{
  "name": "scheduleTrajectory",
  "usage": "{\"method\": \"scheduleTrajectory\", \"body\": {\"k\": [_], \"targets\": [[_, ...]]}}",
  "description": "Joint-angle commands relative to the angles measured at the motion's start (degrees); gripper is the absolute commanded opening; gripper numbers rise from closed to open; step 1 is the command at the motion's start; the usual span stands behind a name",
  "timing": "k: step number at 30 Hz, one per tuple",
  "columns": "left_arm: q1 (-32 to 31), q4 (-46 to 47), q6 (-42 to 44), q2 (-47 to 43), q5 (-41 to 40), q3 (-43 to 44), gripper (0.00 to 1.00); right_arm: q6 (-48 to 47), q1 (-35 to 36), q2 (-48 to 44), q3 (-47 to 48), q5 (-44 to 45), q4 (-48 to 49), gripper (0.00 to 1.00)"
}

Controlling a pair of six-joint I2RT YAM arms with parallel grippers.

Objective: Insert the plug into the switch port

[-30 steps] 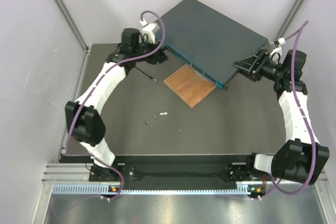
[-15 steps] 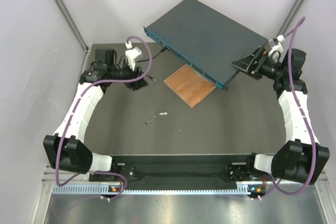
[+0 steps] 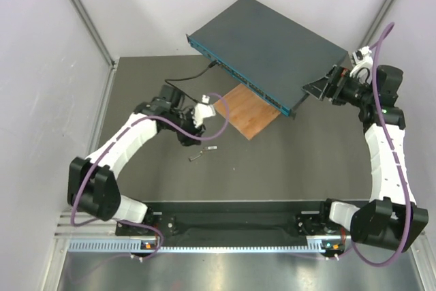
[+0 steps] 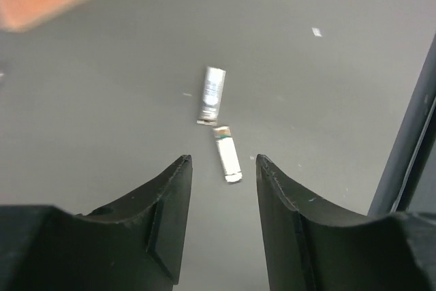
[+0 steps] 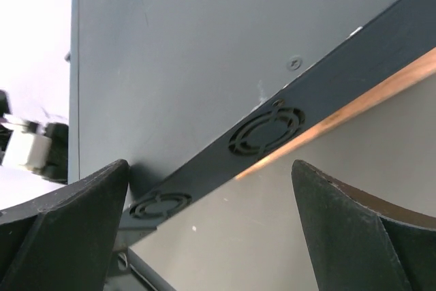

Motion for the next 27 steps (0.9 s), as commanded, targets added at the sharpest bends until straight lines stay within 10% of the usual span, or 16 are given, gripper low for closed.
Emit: {"method": "scheduleTrajectory", "body": {"k": [1,27], "targets": [[-3.8,0.6,4.7,3.0,-7.0,-2.6,0.47,-9.7,-0.5,-2.2,2.7,0.8,-8.3,1.0],[-11.8,14.7,5.3,21.0,-17.7,-4.4,0.32,-18.6,-0.6,-7.0,5.8,4.8,-16.1,1.0]]}}
